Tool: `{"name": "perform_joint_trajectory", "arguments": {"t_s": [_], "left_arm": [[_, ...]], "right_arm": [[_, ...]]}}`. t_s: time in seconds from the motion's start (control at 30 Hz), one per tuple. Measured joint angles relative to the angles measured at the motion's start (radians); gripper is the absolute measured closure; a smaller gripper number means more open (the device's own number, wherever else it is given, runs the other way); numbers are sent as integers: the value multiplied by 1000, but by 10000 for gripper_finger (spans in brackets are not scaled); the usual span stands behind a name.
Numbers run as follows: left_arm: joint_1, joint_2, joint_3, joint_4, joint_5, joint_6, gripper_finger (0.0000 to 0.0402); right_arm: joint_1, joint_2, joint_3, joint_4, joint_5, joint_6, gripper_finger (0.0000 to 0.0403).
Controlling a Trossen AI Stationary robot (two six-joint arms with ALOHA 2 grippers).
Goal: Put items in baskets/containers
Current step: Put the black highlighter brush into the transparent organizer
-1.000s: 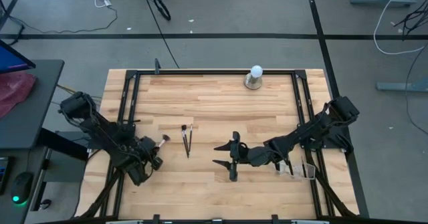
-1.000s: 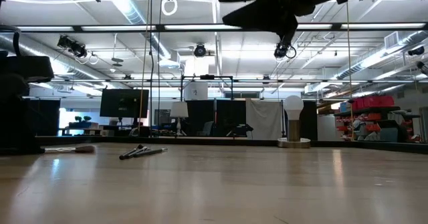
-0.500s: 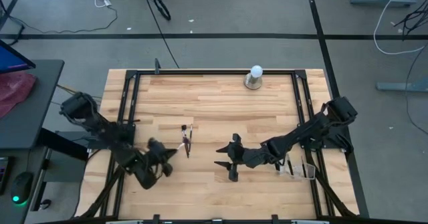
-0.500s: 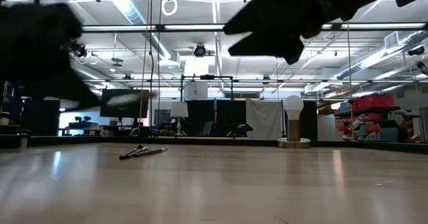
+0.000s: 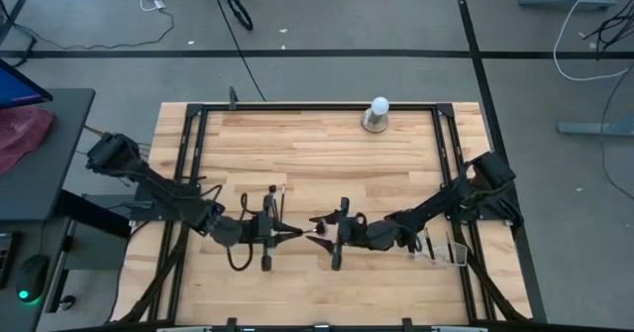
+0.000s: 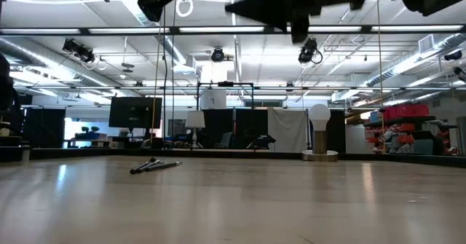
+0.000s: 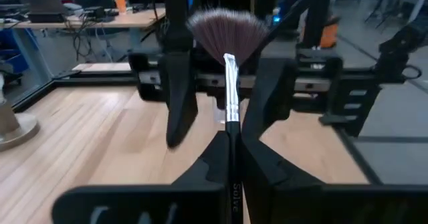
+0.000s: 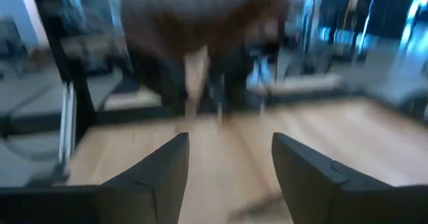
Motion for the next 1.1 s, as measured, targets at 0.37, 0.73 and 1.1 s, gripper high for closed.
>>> {"name": "perform_joint_trajectory", "arguments": {"t_s": [0.37, 0.73, 1.1], "left_arm": [[12, 1, 0, 3, 16, 1, 376], [14, 0, 1, -44, 9, -1, 319], [13, 0, 0, -161, -30, -77, 197]], "right_arm": [[38, 0, 0, 167, 1, -165, 294], [93, -138, 1, -89, 141, -125, 387], [359, -473, 437, -1897, 90, 1006, 397]]}}
